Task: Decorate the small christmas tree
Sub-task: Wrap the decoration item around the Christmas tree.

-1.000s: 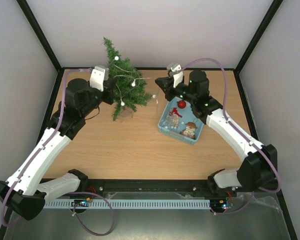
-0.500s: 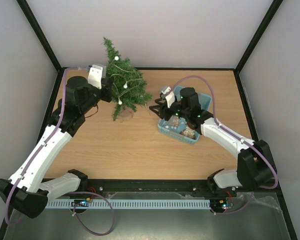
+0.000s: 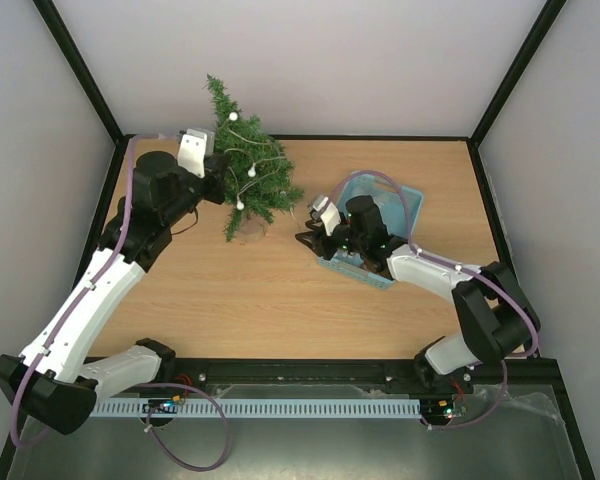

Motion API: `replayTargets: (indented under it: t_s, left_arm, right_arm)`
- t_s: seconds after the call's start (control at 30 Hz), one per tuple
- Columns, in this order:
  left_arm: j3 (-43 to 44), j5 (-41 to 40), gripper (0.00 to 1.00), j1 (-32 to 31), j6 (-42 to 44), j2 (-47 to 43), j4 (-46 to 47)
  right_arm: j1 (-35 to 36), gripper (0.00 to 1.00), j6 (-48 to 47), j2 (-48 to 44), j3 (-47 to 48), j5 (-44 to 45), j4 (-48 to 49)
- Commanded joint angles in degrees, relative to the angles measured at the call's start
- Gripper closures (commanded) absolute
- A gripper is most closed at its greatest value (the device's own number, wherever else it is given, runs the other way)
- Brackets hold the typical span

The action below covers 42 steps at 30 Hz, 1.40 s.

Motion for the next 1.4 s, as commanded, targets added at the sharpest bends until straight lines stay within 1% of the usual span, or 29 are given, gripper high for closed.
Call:
replayTargets:
  t_s: [0.0,0.03,0.1,0.17,0.23,0.27,0.33,0.5,0.63,0.7,0.83,0.93,1.07,1.2,1.37]
  left_arm:
    - [-0.2,0.8,0.98,0.4,-0.5,-0.8,1.4]
    - [-0.2,0.8,0.97,0.4,-0.6,-0.9,1.4]
    - [-0.2,0.8,0.98,0.4,-0.8,-1.1,1.7]
    - [-0.3,0.9,0.98,0.6,-1.1,-1.3,1.7]
    - [-0.3,1.2,0.98,0.9,-1.3,-1.6,1.8]
    - [-0.2,1.3,0.97,1.1,-1.4,-1.7,1.8]
    - [0.3,2.1,0.97,1.3,-1.8,-2.0,1.8]
    - [1.6,3.6,0.98,1.8,-2.6,-3.0,0.9]
    - [1.4,2.8,0.98,2.3,-3.5,-4.1,0.5]
    - [1.4,2.4,0.98,2.9,-3.8,-4.3,0.2]
    - [1.3,2.0,0.98,4.8,-4.1,-4.2,0.1]
    - [1.5,1.3,0.98,6.5,-4.3,-4.1,-0.2]
    - [1.6,1.9,0.98,8.9,-4.6,-3.8,0.0]
    - [1.6,2.5,0.98,10.5,-5.1,-3.2,0.7]
    - [1.5,3.1,0.98,12.5,-5.4,-2.3,0.8]
  right_arm:
    - [0.2,0.58,-1.0,0.7,-0.9,0.9,5.2]
    - [0.2,0.58,-1.2,0.9,-0.8,0.9,4.9]
    - [0.2,0.62,-1.8,1.6,-0.2,1.0,4.0]
    - [0.2,0.75,-2.3,1.7,0.5,1.6,3.0]
    - [0.2,0.93,-2.7,0.6,0.4,4.0,2.4]
    - [0.2,0.98,-3.1,-0.6,0.4,5.7,1.6]
    - [0.2,0.98,-3.4,-3.6,1.1,11.1,-1.4]
    - [0.2,0.98,-2.9,-13.3,5.2,28.7,-10.0]
    - [0.1,0.98,-1.2,-20.0,7.7,38.6,-10.8]
    - [0.1,0.98,-1.9,-22.2,9.9,41.0,-10.8]
    - [0.1,0.98,-5.2,-25.6,14.3,40.3,-7.3]
    - [0.1,0.98,-8.7,-25.8,19.0,36.1,-5.6]
    - [0.1,0.98,-12.4,-23.5,25.4,32.3,-5.4]
    - [0.1,0.98,-15.0,-20.7,30.0,29.3,-1.5]
    - [0.1,0.98,-17.0,-16.6,34.6,23.6,3.9]
